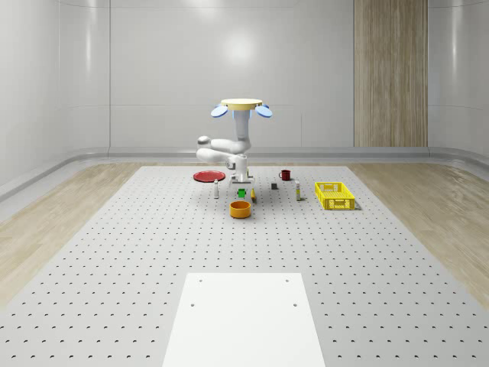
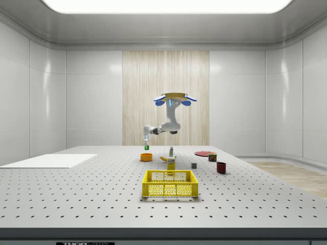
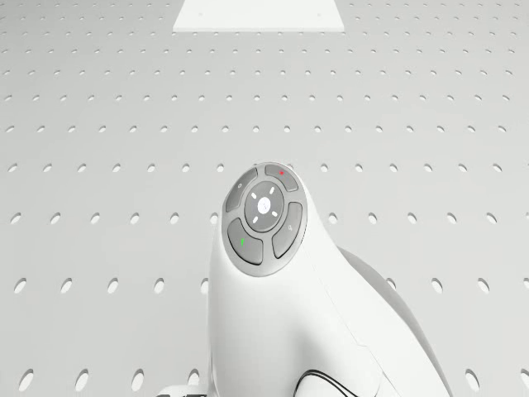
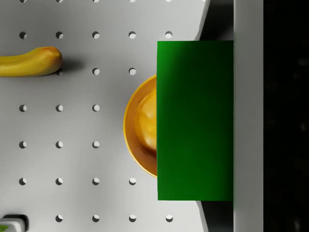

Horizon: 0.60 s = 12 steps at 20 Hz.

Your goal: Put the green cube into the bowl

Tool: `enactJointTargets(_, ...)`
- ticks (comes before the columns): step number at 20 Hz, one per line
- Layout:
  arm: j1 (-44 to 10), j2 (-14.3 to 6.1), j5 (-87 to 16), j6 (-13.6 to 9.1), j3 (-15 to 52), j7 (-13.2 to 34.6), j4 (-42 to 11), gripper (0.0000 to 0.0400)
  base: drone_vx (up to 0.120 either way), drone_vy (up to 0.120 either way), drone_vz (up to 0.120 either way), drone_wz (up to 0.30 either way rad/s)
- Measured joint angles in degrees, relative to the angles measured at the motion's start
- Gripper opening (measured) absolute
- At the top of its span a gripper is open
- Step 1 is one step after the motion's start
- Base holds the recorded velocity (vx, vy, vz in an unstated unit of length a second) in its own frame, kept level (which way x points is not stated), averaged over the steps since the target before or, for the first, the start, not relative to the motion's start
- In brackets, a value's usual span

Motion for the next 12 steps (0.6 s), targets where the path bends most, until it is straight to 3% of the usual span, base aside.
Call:
enactJointTargets(6,-0.03,-0.13,0.05,0.12,0.02,0.02,0.01,0.0251,0.000,0.000,-0.120,0.000)
enactJointTargets(8,-0.04,-0.16,0.07,0.15,0.02,0.03,0.01,0.0251,0.000,-0.080,-0.120,0.000)
enactJointTargets(12,-0.13,-0.27,-0.39,0.40,-0.48,0.03,0.11,0.0251,0.000,0.000,-0.020,0.000)
